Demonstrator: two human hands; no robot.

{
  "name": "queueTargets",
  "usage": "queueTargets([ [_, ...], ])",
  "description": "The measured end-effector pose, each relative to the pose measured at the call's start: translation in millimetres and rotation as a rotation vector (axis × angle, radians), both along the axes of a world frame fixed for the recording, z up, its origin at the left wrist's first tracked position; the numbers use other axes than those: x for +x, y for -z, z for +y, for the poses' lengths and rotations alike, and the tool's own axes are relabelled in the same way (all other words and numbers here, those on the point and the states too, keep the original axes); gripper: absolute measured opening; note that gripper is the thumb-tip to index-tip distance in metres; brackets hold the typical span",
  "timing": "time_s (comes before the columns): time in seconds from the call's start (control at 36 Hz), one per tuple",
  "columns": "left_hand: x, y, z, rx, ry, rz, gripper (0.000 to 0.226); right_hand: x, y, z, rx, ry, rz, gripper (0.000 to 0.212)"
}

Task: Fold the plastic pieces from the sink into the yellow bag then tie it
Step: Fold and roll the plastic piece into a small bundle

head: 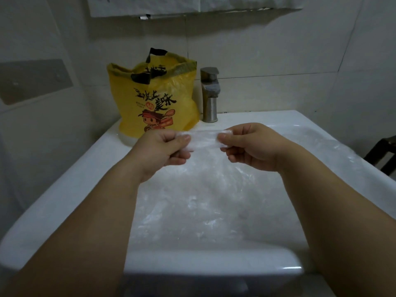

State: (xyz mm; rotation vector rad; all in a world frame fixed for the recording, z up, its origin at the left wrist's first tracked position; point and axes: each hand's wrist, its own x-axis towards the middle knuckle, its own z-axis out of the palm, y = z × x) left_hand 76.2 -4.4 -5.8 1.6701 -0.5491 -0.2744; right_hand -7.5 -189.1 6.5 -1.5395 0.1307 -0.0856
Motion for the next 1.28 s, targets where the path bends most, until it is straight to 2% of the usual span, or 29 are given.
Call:
queueTargets([
  [0.08, -2.9, -2.4, 2.3, 0.039, 0.061, 0.017, 0.012, -1.0, -0.8, -3.0, 0.034, -0.025, 0.004, 0.014],
  [0.28, -9.6, -15.4, 5.3, -0.199, 0.141, 0.195, 0.018, -3.3, -5.0, -3.5, 0.189, -0.075, -0.081, 0.015],
  [0.44, -13.5, -19.1, 5.2, -0.260, 0.166, 0.250, 0.021, -1.8, -3.8, -3.8, 0.246, -0.086, -0.163, 0.025],
  [0.5, -12.3, -18.7, 5.4, -0.260, 0.167, 0.249, 0.022, -1.5, -3.5, -4.7, 0.243, -0.102, -0.178, 0.037],
  [0.56, -11.9, -19.1, 5.6, -0.259, 0.170, 0.248, 0.025, -1.4, -3.6, -5.3, 0.214, -0.101, -0.184, 0.044],
  [0.58, -11.7, -19.2, 5.7, -0.255, 0.171, 0.245, 0.029, -1.3, -3.9, -4.9, 0.192, -0.100, -0.180, 0.040],
  [0.67, -8.9, -17.8, 6.4, -0.252, 0.174, 0.236, 0.049, -3.4, -7.5, -1.5, 0.164, -0.123, -0.174, 0.009],
  [0.69, -8.3, -17.7, 7.2, -0.256, 0.175, 0.235, 0.051, -4.3, -7.9, -0.9, 0.143, -0.133, -0.171, 0.009],
  [0.75, -7.4, -17.9, 7.9, -0.273, 0.196, 0.245, 0.036, -5.8, -7.3, -1.2, 0.054, -0.115, -0.176, 0.014],
  [0.81, -6.9, -17.2, 6.5, -0.269, 0.169, 0.223, 0.017, -5.6, -6.0, -0.1, -0.013, -0.062, -0.185, 0.010],
  [0.92, -4.2, -11.7, 2.2, -0.152, 0.107, 0.106, 0.005, -2.1, -3.7, 1.5, -0.018, 0.008, -0.147, 0.008],
  [1.0, -2.4, -9.9, 3.6, -0.163, 0.118, 0.110, 0.016, -2.3, -4.2, -0.3, -0.064, 0.027, -0.105, 0.014],
  [1.08, -2.4, -9.9, 2.6, -0.186, 0.096, 0.092, 0.015, -3.2, -5.0, 0.8, -0.124, 0.038, -0.046, 0.025],
  [1.19, -1.5, -11.4, -0.1, -0.277, 0.035, 0.103, 0.017, -4.6, -7.2, 4.2, -0.258, 0.024, 0.007, 0.014],
  [1.28, -2.7, -12.7, -6.1, -0.408, -0.007, 0.145, 0.013, -4.6, -6.5, 9.1, -0.335, 0.053, -0.026, 0.008],
])
